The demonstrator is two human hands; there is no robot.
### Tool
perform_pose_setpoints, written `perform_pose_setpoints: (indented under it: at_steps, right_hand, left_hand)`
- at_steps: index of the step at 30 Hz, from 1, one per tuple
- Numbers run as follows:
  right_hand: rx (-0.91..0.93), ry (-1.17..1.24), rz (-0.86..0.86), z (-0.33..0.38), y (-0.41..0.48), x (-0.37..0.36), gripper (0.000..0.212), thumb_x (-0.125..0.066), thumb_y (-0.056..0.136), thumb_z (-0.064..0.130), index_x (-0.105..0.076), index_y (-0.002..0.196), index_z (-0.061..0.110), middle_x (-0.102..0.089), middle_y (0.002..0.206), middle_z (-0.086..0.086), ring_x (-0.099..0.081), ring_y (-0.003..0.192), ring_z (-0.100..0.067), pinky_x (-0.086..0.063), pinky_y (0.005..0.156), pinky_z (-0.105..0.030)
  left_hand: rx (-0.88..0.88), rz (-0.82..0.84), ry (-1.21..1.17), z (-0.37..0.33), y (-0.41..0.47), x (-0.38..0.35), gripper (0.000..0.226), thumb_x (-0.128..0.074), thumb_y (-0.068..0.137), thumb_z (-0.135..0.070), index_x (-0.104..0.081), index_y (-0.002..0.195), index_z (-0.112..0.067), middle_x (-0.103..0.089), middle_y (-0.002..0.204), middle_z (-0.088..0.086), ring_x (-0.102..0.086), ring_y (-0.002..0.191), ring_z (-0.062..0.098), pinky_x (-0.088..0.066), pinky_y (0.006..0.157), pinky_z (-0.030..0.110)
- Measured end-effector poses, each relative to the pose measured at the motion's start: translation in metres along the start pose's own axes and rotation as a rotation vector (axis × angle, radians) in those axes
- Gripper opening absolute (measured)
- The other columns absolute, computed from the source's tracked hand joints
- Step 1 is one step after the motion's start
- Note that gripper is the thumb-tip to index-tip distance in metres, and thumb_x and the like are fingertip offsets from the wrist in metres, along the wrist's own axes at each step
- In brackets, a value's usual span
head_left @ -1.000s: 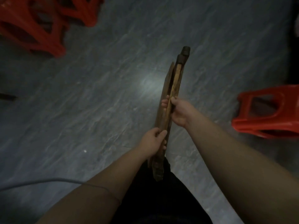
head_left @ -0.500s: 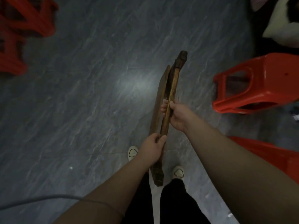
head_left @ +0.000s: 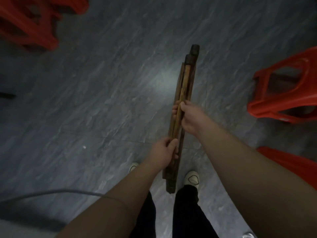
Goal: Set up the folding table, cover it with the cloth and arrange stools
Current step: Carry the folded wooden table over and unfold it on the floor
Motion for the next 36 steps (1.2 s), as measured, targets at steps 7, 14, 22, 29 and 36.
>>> perform_pose_setpoints:
  at_steps: [7, 14, 22, 29, 36]
  right_hand:
    - [0.007, -0.011, -0.066, -0.038, 0.007, -0.036, 0.024, -0.033, 0.108, 0.018, -0.055, 0.098, 0.014, -0.056, 0.080, -0.005, -0.052, 0.067, -0.015, -0.044, 0.064, -0.028]
    - [0.057, -0.039, -0.234, -0.077, 0.000, -0.119, 0.026, -0.029, 0.109, 0.015, -0.051, 0.095, 0.014, -0.048, 0.071, -0.003, -0.043, 0.058, -0.011, -0.037, 0.055, -0.022]
    - [0.039, -0.042, -0.233, -0.103, 0.006, -0.194, 0.024, -0.030, 0.109, 0.017, -0.051, 0.101, 0.011, -0.047, 0.074, -0.002, -0.044, 0.060, -0.009, -0.040, 0.058, -0.020]
    - [0.048, -0.074, -0.118, -0.097, 0.032, -0.255, 0.029, -0.032, 0.109, 0.018, -0.053, 0.125, 0.004, -0.051, 0.080, -0.004, -0.048, 0.064, -0.011, -0.046, 0.062, -0.022]
    - [0.047, -0.160, -0.057, -0.097, 0.056, -0.291, 0.029, -0.033, 0.109, 0.018, -0.052, 0.124, 0.002, -0.053, 0.086, -0.006, -0.053, 0.072, -0.014, -0.048, 0.070, -0.026]
  left_hand:
    - [0.009, 0.045, -0.060, 0.049, 0.011, 0.038, 0.024, -0.051, 0.102, -0.035, -0.062, 0.085, -0.022, -0.069, 0.075, 0.003, -0.068, 0.064, 0.018, -0.058, 0.064, 0.040]
    - [-0.037, 0.106, -0.048, 0.104, 0.034, 0.110, 0.036, -0.050, 0.088, -0.059, -0.062, 0.086, -0.025, -0.071, 0.079, 0.005, -0.071, 0.074, 0.026, -0.059, 0.076, 0.050]
    - [-0.067, 0.114, -0.009, 0.132, 0.044, 0.186, 0.038, -0.047, 0.086, -0.063, -0.064, 0.093, -0.030, -0.072, 0.087, 0.007, -0.070, 0.083, 0.029, -0.058, 0.082, 0.052]
    - [-0.057, 0.064, -0.073, 0.135, 0.066, 0.241, 0.027, -0.052, 0.091, -0.052, -0.062, 0.085, -0.028, -0.071, 0.074, 0.008, -0.071, 0.074, 0.037, -0.058, 0.070, 0.061]
    - [-0.050, 0.001, -0.081, 0.136, 0.082, 0.275, 0.024, -0.051, 0.101, -0.041, -0.062, 0.090, -0.023, -0.072, 0.078, 0.008, -0.072, 0.073, 0.030, -0.061, 0.071, 0.053]
Point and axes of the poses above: each hand's wrist, its own y-axis towards the middle knuckle, its own x-axis out of the back of the hand, z = x × y, the point moved 8 cm from there along y, towards the middle knuckle
